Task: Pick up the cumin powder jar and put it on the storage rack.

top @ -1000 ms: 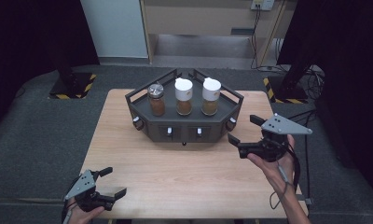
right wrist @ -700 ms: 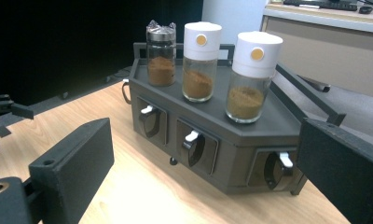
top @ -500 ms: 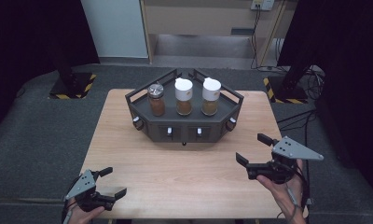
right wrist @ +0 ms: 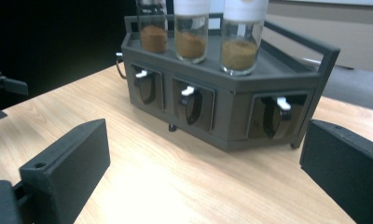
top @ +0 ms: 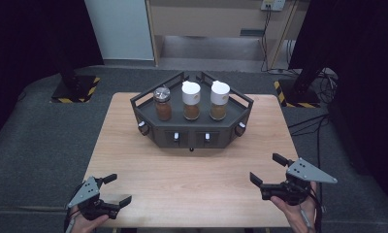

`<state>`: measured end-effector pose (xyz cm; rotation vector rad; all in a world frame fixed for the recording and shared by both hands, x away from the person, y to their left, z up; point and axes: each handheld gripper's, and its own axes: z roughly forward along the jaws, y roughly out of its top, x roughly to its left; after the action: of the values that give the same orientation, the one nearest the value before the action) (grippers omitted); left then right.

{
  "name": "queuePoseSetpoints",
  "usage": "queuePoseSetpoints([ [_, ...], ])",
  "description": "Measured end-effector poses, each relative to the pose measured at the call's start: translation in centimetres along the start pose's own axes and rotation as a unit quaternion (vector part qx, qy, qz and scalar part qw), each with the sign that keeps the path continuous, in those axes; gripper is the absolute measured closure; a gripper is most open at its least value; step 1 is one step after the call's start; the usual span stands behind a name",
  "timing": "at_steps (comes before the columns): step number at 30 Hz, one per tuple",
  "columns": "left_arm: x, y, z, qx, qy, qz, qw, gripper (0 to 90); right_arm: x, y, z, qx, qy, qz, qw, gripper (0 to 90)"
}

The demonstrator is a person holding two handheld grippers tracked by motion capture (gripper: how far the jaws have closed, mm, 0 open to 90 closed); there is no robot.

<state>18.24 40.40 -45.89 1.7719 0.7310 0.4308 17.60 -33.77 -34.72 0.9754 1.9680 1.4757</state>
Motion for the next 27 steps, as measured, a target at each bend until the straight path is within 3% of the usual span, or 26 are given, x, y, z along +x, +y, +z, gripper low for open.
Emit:
queuePoseSetpoints([
  [7, 0.0, 0.0, 0.0, 0.002, 0.0, 0.001, 1.0, 0.7, -0.3, -2.6, 0.0, -0.003, 0.008, 0.014, 0.9999, 1.2],
  [15, 0.0, 0.0, 0.1, 0.002, 0.0, 0.001, 1.0, 0.7, 0.1, -5.3, 0.7, 0.014, -0.006, 0.016, 0.9998, 1.5],
  [27, 0.0, 0.0, 0.1, 0.0, -0.002, 0.005, 1.0, 0.7, -0.3, -6.8, 1.5, 0.018, -0.004, 0.011, 0.9998, 1.5],
])
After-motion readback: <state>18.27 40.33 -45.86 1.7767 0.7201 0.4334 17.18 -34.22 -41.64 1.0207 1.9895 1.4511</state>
